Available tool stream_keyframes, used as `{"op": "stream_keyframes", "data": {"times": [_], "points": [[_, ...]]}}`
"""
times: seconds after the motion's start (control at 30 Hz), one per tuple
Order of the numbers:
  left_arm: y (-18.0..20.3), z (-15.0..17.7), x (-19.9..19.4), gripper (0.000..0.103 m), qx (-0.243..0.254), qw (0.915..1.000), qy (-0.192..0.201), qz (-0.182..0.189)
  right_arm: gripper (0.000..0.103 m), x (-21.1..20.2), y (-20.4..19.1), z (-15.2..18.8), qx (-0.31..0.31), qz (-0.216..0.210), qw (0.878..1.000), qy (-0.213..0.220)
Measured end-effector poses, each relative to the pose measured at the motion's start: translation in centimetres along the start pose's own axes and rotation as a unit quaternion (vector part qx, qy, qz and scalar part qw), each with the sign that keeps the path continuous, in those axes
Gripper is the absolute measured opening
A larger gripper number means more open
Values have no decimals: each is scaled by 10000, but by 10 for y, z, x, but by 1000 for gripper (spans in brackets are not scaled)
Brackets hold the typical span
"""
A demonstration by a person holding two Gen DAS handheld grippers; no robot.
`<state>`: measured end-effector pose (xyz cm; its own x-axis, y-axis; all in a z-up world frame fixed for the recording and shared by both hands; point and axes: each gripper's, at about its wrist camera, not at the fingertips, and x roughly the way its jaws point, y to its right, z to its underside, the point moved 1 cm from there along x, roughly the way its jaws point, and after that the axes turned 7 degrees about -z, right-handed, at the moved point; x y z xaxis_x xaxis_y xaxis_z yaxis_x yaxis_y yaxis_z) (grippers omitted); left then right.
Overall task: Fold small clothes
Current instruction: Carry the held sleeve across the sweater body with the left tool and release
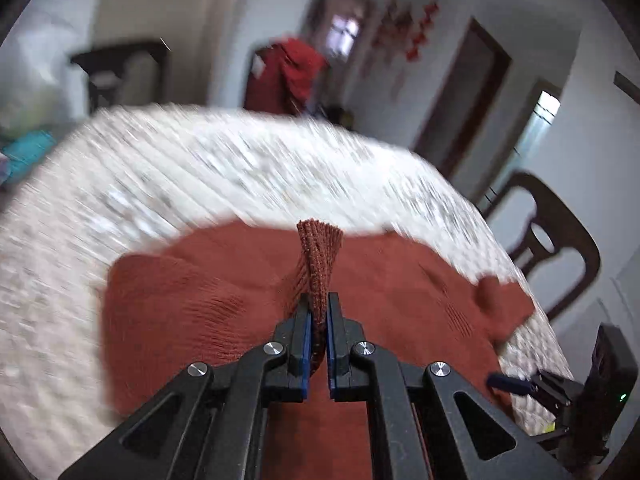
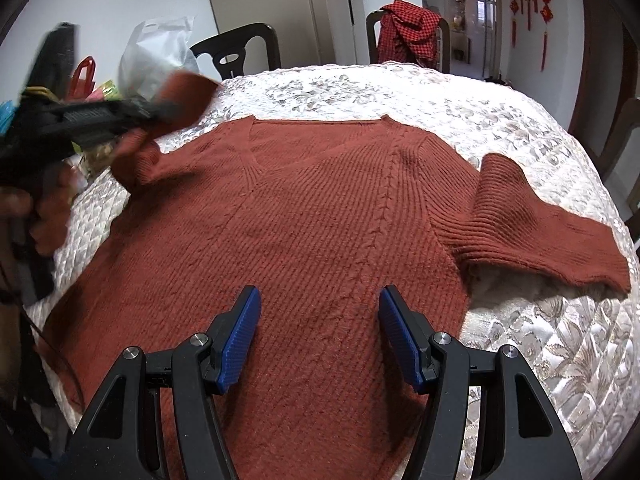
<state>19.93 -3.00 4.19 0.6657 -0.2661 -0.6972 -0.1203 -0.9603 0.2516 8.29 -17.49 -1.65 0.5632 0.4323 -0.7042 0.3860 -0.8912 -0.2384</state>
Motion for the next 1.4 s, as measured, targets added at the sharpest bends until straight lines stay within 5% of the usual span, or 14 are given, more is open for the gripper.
{"op": "stream_keyframes", "data": {"times": [0.1,0.23,0.43,0.57,0.7,0.93,1.13,1.23,1.4], "points": [[3,12,12,15,-38,9992,-358,183,62,-4,5,0,81,-23,10000,13],[-11,17,-26,33,-118,9998,45,139,62,-11,9,-5,231,-188,9995,106],[-51,14,-51,34,-63,9955,401,-851,62,-4,-8,-32,310,-624,9973,232],[-83,21,-45,33,-308,9942,221,-1004,61,24,-21,-55,255,-811,9964,73],[-95,25,-36,33,-436,9941,100,-987,49,66,-23,-78,340,-922,9947,-296],[-91,24,-24,33,-310,9954,76,-906,5,98,-25,-91,233,-802,9950,-555],[-94,28,-5,34,-130,9936,-213,-1105,5,72,-1,-85,641,-768,9949,-125],[-92,28,-7,33,-95,9934,-182,-1132,5,80,11,-76,839,-835,9923,-369],[-87,21,-23,33,-57,9934,104,-1141,6,59,11,-88,798,-688,9944,6]]}}
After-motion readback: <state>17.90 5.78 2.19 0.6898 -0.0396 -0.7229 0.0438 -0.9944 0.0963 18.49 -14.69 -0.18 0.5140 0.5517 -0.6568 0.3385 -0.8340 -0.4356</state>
